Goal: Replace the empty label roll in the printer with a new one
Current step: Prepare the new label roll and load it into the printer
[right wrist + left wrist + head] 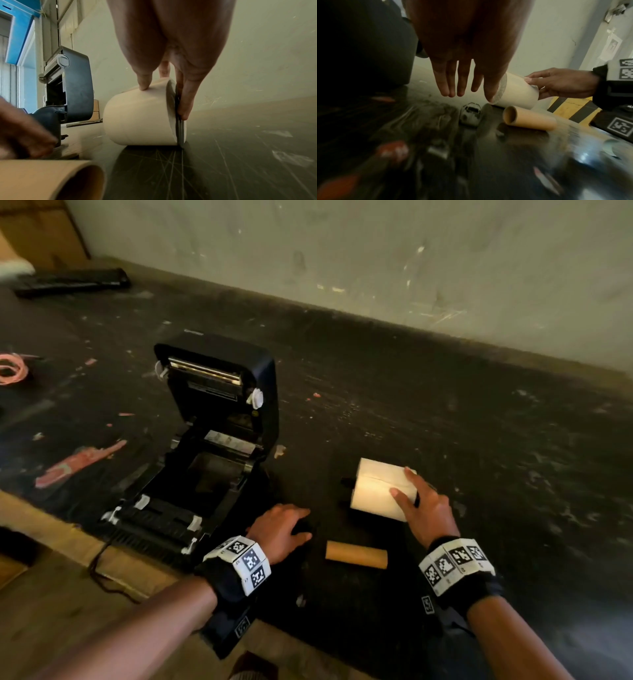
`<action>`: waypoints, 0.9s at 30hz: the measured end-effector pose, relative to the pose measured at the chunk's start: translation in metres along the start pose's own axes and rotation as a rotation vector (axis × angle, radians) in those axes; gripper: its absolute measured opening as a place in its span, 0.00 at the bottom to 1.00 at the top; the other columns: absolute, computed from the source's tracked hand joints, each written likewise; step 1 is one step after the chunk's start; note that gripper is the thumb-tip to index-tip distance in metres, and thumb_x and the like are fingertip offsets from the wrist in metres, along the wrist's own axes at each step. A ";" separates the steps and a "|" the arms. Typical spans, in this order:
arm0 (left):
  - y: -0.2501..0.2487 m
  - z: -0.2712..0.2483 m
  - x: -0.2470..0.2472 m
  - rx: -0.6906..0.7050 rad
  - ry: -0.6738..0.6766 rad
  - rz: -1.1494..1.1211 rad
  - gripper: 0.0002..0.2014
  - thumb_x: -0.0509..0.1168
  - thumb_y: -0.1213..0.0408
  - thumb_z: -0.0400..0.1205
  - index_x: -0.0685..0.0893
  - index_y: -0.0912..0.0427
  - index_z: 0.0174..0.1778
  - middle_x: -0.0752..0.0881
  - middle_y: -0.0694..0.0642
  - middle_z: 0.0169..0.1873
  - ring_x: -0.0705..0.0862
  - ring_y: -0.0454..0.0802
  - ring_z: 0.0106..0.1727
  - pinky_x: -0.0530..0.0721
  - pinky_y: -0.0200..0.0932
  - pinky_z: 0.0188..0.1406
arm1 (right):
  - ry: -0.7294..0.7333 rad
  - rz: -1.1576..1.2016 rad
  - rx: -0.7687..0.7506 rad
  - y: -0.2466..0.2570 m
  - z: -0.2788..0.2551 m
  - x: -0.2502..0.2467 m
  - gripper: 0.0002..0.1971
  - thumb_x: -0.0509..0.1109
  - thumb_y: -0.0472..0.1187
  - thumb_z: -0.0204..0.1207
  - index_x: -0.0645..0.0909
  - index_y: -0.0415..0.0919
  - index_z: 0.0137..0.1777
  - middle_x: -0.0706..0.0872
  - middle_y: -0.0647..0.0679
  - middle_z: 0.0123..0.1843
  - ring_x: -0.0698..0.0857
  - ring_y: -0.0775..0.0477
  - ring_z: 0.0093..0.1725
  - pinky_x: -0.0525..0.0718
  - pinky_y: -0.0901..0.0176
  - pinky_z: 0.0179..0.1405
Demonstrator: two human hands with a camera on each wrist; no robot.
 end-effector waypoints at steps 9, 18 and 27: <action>0.002 -0.011 0.015 -0.048 -0.024 0.133 0.24 0.65 0.54 0.79 0.74 0.58 0.69 0.72 0.57 0.68 0.66 0.55 0.71 0.73 0.51 0.63 | -0.011 0.018 0.005 0.003 -0.009 0.000 0.29 0.62 0.53 0.79 0.59 0.54 0.78 0.70 0.36 0.76 0.68 0.35 0.74 0.70 0.42 0.70; 0.007 0.017 0.010 -0.156 0.002 -0.083 0.25 0.76 0.61 0.69 0.77 0.63 0.59 0.82 0.64 0.57 0.80 0.61 0.59 0.80 0.51 0.56 | 0.014 0.017 0.037 0.003 -0.007 -0.001 0.29 0.62 0.55 0.78 0.59 0.56 0.78 0.69 0.37 0.76 0.68 0.36 0.74 0.69 0.42 0.71; -0.006 0.054 -0.015 -0.113 -0.167 -0.375 0.13 0.77 0.69 0.67 0.83 0.66 0.45 0.81 0.55 0.34 0.82 0.52 0.39 0.76 0.38 0.39 | 0.028 0.006 0.051 0.005 -0.001 -0.004 0.30 0.61 0.56 0.78 0.56 0.57 0.79 0.70 0.38 0.76 0.69 0.38 0.74 0.70 0.46 0.71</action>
Point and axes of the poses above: each hand's wrist, its own z-axis towards the middle knuckle, its own x-axis out of the palm, y = z × x, the point moved 5 cm from there along z, towards the middle knuckle
